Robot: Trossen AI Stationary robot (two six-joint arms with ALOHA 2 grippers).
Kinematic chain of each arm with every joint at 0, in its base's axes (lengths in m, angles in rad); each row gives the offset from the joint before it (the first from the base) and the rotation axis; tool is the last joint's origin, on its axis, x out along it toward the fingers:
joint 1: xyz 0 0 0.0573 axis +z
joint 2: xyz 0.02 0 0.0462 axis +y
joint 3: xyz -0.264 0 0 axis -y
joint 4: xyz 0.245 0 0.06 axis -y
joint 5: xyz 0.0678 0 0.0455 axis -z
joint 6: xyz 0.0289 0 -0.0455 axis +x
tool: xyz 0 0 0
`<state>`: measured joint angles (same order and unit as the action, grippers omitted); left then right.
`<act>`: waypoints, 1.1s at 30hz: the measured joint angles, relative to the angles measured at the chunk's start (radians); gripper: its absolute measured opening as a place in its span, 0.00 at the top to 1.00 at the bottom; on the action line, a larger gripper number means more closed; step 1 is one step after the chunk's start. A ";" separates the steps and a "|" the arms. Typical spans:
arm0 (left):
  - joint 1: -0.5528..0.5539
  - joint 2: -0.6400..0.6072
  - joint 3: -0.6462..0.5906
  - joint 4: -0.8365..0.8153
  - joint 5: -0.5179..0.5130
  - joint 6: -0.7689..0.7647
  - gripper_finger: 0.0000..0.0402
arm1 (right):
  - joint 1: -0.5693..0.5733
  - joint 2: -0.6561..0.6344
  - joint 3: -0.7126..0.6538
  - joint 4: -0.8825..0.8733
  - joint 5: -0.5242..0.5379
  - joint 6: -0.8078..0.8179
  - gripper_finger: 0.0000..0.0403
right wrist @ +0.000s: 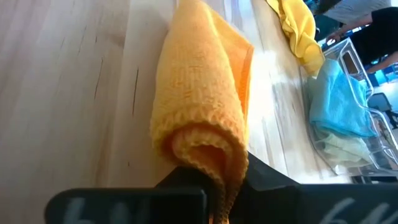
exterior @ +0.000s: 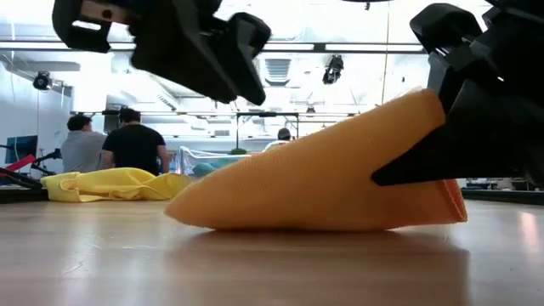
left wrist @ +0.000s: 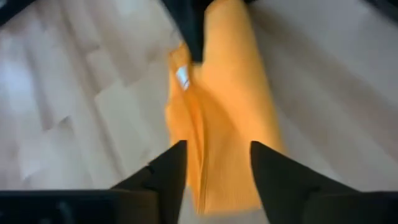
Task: Fold microfiber towels
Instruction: Put the orange folded towel into the transparent bin
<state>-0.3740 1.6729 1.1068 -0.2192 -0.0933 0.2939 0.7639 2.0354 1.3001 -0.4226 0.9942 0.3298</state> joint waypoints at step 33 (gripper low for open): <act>-0.214 0.030 -0.469 0.772 -0.316 -0.064 0.28 | -0.035 -0.107 0.014 -0.026 0.026 0.117 0.98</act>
<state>-0.5883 1.7025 0.6380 0.5529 -0.4092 0.2301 0.7288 1.9288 1.3144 -0.4481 1.0204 0.4465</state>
